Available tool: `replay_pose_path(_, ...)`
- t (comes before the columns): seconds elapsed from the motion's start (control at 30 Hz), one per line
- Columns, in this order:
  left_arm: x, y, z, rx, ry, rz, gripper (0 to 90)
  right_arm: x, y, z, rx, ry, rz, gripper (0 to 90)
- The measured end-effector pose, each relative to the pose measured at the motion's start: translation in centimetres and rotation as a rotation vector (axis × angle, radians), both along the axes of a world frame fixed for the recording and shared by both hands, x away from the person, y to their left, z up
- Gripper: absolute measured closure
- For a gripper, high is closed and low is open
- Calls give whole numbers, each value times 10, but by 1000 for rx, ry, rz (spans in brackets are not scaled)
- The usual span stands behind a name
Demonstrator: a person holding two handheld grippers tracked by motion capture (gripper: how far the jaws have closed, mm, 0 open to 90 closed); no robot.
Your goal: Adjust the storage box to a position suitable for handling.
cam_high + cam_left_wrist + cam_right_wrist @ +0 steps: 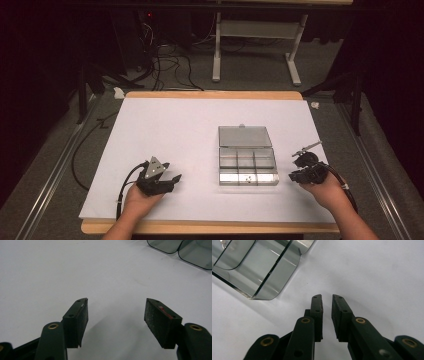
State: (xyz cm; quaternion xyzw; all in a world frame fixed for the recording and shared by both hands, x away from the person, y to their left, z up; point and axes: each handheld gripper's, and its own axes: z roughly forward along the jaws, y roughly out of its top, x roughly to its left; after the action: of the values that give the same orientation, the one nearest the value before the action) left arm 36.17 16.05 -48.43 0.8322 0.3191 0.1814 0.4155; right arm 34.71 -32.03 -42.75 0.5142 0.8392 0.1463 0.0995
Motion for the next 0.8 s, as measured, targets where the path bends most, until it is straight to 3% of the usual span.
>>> replay_pose_path(0.4,0,2,0,-22,-6,17,383,-20,-10,-10,92,-144,-54,799)
replay_pose_path(0.8,1,12,2,-111,5,59,379,-34,-15,-30,161,-274,-90,790)
